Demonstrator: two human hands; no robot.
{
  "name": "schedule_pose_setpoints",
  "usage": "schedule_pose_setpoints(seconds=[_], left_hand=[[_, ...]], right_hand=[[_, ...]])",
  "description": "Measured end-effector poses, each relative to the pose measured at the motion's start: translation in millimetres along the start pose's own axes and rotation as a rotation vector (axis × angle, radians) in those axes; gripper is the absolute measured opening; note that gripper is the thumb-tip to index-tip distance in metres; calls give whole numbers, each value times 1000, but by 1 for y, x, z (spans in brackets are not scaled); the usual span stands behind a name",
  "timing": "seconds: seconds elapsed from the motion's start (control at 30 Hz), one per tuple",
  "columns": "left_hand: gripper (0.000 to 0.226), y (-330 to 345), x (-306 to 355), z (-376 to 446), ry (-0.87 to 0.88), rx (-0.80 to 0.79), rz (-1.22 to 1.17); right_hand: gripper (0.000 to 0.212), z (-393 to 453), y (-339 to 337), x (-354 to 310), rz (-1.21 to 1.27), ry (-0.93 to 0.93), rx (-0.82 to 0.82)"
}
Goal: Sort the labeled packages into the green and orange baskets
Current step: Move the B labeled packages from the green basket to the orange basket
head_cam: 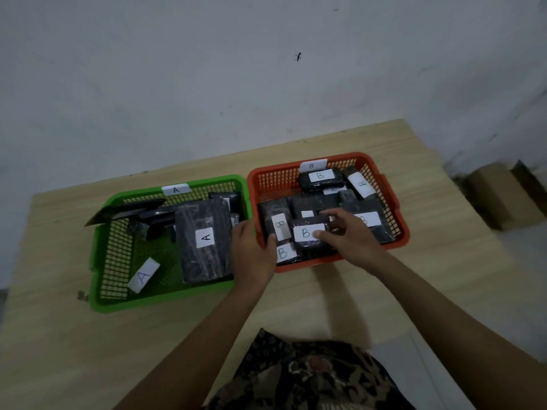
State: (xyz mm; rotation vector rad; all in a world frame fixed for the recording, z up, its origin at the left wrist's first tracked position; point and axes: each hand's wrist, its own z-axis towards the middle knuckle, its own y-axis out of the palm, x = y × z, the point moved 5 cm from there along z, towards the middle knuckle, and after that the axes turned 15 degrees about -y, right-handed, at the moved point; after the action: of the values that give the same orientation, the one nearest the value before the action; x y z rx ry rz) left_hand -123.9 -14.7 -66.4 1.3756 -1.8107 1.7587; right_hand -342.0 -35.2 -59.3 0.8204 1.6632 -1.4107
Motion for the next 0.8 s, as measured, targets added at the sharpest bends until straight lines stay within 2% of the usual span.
schedule_pose_setpoints(seconds=[0.1, 0.27, 0.37, 0.47, 0.57, 0.8], left_hand=[[45, 6, -7, -1, -111, 43, 12], [33, 19, -14, -1, -207, 32, -52], [23, 22, -17, -1, -201, 74, -26], [20, 22, -18, -1, -184, 101, -17], [20, 20, -19, 0, -165, 107, 0], [22, 13, -16, 4, -157, 31, -16]], right_hand=[[39, 7, -3, 7, -90, -31, -84], [35, 25, -5, 16, -324, -79, -261], [45, 35, -1, 11, -462, -185, -346], [51, 34, 10, 4, -477, -304, -472], [47, 34, 13, 6, -564, -299, -569], [46, 40, 13, -10, -675, -304, -610]])
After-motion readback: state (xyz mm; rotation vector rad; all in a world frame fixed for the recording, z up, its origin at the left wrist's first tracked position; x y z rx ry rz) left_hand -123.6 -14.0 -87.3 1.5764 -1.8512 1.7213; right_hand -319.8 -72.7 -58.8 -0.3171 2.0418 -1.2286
